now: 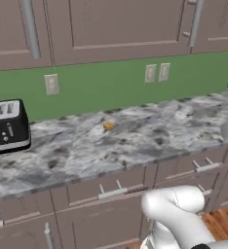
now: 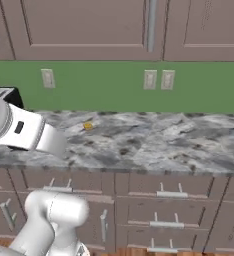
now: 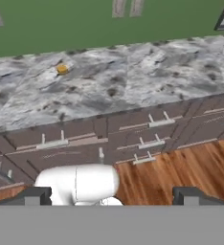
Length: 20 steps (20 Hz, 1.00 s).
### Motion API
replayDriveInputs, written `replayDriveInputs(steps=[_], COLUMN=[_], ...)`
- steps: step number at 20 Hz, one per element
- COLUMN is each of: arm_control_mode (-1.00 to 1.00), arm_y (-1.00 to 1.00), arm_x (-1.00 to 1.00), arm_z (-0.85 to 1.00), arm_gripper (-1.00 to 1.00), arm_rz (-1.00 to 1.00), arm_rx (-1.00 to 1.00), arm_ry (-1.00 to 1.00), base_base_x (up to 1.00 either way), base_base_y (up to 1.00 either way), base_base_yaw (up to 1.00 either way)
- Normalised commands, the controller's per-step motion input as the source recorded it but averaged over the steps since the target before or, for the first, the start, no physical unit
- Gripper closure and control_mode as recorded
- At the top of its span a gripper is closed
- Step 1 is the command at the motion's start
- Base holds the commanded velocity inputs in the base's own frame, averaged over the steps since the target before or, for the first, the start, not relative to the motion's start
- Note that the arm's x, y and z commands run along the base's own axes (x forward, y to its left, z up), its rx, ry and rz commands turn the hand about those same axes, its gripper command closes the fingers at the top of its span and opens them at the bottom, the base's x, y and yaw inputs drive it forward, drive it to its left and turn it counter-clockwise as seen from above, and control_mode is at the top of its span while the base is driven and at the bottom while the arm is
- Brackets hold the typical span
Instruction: Close all open cabinet doors.
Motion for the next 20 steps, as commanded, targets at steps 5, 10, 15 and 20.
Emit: replayDriveInputs(steps=[5,10,15,20], arm_control_mode=[1.00,1.00,1.00,1.00], arm_y=[0.00,0.00,0.00,0.00], arm_x=[0.00,0.00,0.00,0.00], arm_z=[0.00,0.00,0.00,0.00], arm_gripper=[-1.00,-1.00,-1.00,-1.00], arm_rz=[0.00,0.00,0.00,0.00], arm_rx=[0.00,0.00,0.00,0.00], arm_ry=[0.00,0.00,0.00,0.00], base_base_x=[-0.38,-0.29,-0.31,-0.17], base_base_y=[0.00,0.00,0.00,0.00], base_base_yaw=[-0.98,-1.00,-0.99,-0.83])
